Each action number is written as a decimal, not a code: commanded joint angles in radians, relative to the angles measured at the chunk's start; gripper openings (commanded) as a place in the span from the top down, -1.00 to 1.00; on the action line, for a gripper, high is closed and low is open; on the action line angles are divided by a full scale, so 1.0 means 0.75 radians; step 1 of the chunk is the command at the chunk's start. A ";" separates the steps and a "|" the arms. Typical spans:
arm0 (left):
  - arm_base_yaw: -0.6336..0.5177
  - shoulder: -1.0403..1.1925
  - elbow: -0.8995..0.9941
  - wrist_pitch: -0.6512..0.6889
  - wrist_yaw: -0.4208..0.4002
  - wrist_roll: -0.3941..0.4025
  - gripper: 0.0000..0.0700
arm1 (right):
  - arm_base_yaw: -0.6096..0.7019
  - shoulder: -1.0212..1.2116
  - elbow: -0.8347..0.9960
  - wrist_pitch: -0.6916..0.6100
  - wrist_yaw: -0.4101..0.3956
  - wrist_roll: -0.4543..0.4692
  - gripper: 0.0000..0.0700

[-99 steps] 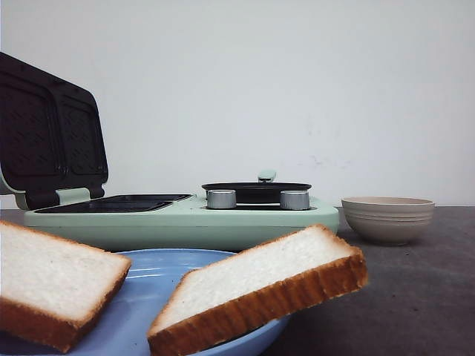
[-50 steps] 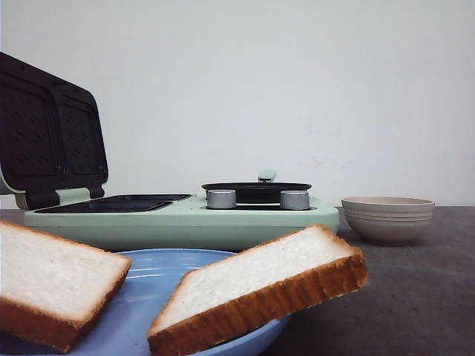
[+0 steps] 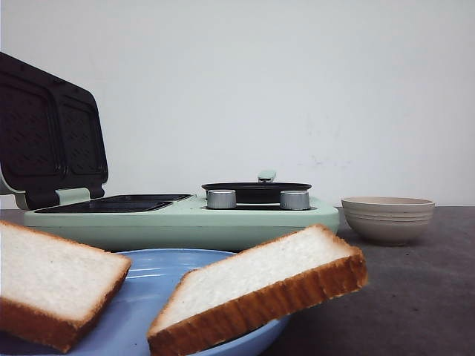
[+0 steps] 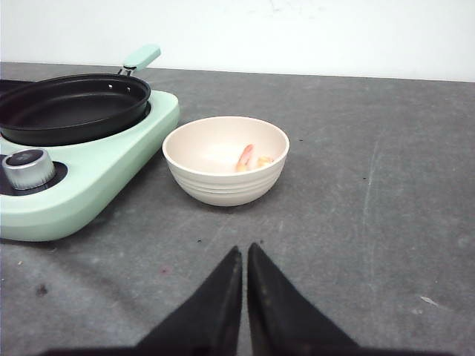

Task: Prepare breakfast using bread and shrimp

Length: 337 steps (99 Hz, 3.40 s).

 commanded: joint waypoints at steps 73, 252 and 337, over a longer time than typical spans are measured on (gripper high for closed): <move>0.000 -0.002 -0.023 -0.003 0.004 0.015 1.00 | 0.004 -0.002 -0.005 0.012 -0.002 -0.009 1.00; 0.000 0.752 1.202 -0.419 0.051 -0.131 0.98 | 0.004 0.803 1.127 -0.402 -0.013 0.237 1.00; 0.000 0.761 1.206 -0.636 0.224 -0.134 -0.15 | 0.004 0.810 1.149 -0.484 -0.189 0.165 -0.06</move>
